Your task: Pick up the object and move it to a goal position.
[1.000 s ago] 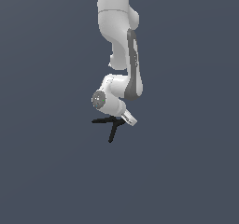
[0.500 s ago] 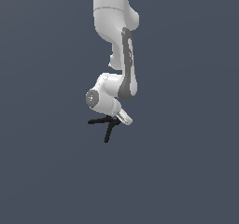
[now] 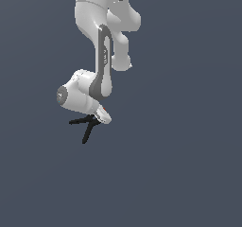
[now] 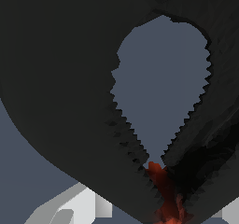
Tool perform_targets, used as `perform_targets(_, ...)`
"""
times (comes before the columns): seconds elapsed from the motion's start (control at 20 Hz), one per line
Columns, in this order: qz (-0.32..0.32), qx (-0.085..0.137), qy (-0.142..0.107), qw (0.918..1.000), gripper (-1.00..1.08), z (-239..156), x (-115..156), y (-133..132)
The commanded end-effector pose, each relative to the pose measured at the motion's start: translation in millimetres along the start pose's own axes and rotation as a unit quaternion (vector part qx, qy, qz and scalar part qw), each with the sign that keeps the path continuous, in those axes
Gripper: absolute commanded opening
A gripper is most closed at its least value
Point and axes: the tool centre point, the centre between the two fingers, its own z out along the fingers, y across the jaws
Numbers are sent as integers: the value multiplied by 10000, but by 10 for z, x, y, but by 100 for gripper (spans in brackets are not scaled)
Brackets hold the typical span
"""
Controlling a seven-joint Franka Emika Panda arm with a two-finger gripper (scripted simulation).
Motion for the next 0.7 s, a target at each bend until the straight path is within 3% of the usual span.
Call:
perform_targets(0.0,9,2,4,10000,-100,-179,174,194)
perform_targets(0.3,6,6,10,10000,-100,-438,433,445)
perform_targets(0.65,0,14,11,10000,-100,-507,508,493)
